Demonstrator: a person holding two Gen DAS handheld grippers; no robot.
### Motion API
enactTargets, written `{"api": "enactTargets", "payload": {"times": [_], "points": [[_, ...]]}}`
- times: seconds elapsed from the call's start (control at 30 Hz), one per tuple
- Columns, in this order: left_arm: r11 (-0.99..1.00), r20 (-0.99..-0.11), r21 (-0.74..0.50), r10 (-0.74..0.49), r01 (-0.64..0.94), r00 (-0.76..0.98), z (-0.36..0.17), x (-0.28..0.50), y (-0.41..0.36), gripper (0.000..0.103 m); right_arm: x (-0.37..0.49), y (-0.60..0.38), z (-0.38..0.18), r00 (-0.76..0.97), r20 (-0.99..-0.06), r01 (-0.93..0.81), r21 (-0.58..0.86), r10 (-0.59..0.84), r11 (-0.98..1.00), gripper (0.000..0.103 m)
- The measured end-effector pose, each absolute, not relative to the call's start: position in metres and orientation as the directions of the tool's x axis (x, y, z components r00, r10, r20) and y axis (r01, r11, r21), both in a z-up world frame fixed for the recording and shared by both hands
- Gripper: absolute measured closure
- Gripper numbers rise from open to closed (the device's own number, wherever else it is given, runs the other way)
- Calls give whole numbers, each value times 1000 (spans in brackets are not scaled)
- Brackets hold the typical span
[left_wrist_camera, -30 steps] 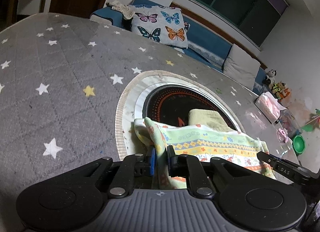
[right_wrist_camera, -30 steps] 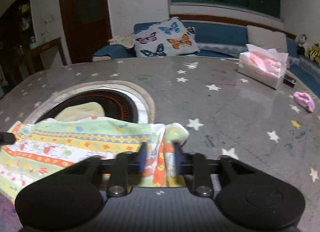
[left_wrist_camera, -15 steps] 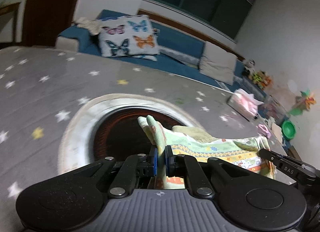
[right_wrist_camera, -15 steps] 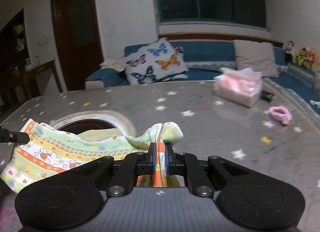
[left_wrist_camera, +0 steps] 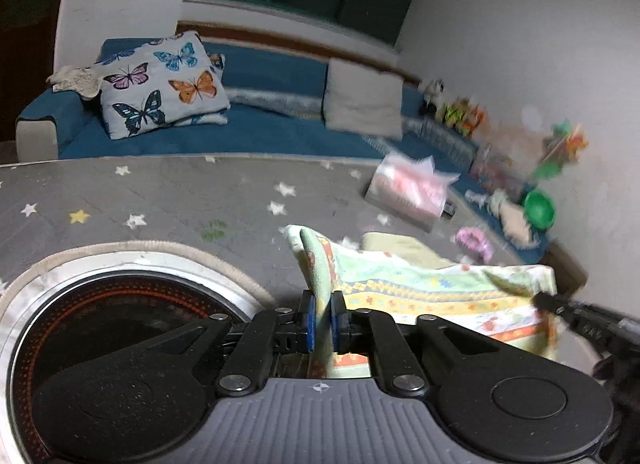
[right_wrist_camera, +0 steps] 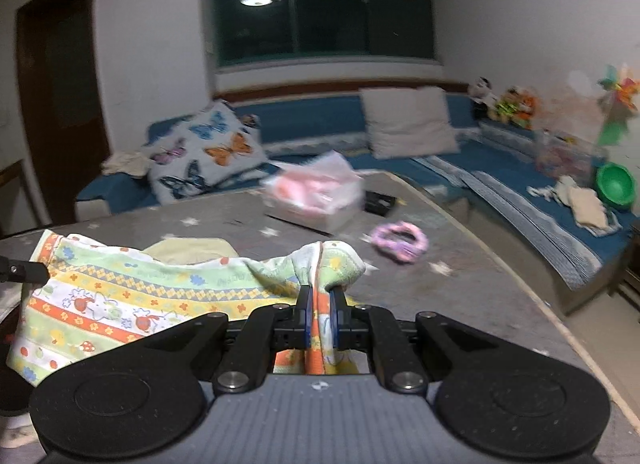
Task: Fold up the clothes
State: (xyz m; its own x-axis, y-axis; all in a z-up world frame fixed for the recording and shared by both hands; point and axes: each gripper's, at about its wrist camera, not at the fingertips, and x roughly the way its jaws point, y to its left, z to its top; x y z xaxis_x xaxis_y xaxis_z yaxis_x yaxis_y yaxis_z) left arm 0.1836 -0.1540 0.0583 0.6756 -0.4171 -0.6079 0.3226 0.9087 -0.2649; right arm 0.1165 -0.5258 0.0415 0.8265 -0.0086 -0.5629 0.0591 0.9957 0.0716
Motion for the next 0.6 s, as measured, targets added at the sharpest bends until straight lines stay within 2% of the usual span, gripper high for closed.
{"api": "enactTargets", "payload": {"times": [0.07,0.13,0.23,0.43,0.6], "points": [[922,-628,-229,-385,312,676,50,187,-159,92,119,-539,38,820,-572,91,68,-36,994,88],[934,-642,-205,-354,292,680,45,191,-157,87,121,-553,36,812,-580,123,64,-64,990,88],[935,-643,-194,-349,297,682,46,195,-157,86,124,-552,34,812,-583,102,80,-37,992,88],[900,-639,-197,-419,390,645,46,206,-187,86,145,-528,32,801,-589,0,173,104,985,88],[866,-646,-198,-468,460,603,36,219,-218,87,167,-506,26,792,-592,-46,187,150,981,88]]}}
